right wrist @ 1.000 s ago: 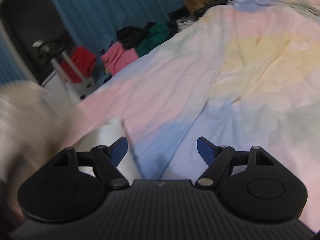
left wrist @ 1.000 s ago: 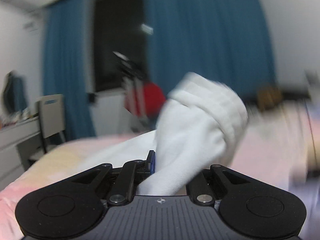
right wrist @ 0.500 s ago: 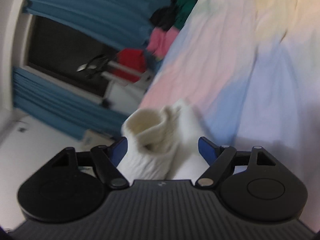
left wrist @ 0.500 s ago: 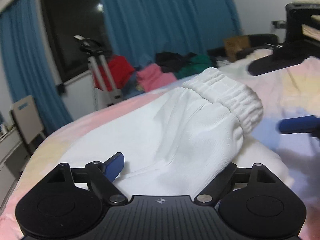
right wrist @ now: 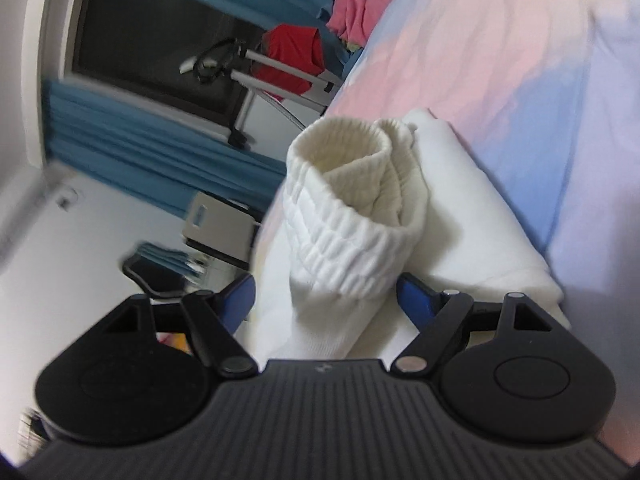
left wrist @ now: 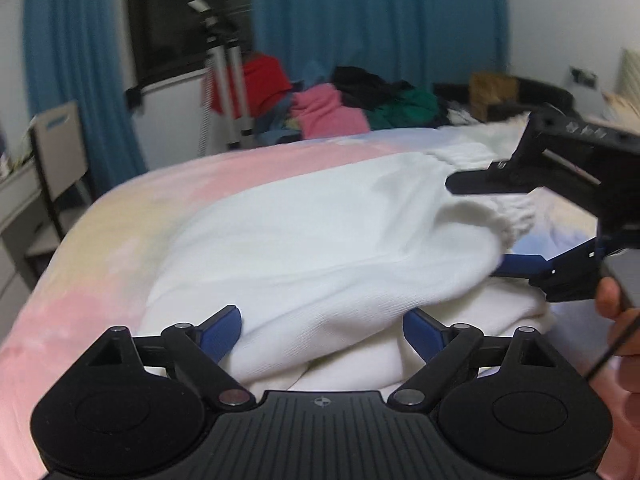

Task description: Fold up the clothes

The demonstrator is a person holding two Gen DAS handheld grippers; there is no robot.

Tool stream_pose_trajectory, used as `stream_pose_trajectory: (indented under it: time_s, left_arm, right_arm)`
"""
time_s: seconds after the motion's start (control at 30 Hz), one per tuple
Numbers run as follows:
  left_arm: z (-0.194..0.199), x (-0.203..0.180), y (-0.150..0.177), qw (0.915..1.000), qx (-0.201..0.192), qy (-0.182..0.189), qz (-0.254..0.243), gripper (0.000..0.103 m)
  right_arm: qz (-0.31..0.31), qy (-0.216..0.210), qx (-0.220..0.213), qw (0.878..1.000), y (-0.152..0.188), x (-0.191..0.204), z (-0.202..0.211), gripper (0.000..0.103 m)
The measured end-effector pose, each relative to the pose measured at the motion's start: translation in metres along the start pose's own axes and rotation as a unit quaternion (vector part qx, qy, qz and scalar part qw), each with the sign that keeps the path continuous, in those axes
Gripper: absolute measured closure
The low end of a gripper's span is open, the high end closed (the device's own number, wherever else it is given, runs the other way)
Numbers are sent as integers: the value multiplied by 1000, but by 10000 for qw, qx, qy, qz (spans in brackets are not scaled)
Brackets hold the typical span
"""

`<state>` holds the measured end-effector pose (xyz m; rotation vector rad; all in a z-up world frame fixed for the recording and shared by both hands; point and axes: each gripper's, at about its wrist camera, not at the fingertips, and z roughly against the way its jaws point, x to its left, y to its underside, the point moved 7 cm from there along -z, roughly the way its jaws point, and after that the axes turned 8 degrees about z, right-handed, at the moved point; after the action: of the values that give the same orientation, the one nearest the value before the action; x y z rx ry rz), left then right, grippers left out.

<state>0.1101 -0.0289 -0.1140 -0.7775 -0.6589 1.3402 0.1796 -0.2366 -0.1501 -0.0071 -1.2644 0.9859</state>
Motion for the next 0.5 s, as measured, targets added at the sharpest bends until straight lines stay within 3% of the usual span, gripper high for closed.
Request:
stream_pose_trajectory:
  time_s: [0.1, 0.17, 0.23, 0.4, 0.5]
  left_arm:
    - [-2, 7, 3, 9999, 49, -39, 90, 13]
    - [4, 7, 3, 10000, 22, -29, 78, 13]
    - [9, 4, 1, 9999, -45, 10, 100, 13]
    - [16, 0, -5, 9975, -262, 481, 448, 9]
    - [22, 6, -9, 9955, -350, 593, 655, 9]
  right_arm:
    - [557, 427, -33, 9975, -2, 5, -13, 30]
    - [889, 739, -96, 9933, -4, 6, -15, 51]
    - [998, 781, -246, 9916, -8, 8, -11, 59]
    - [1350, 730, -685, 9858, -25, 26, 10, 64]
    - [1299, 994, -726, 9838, -28, 12, 19, 64]
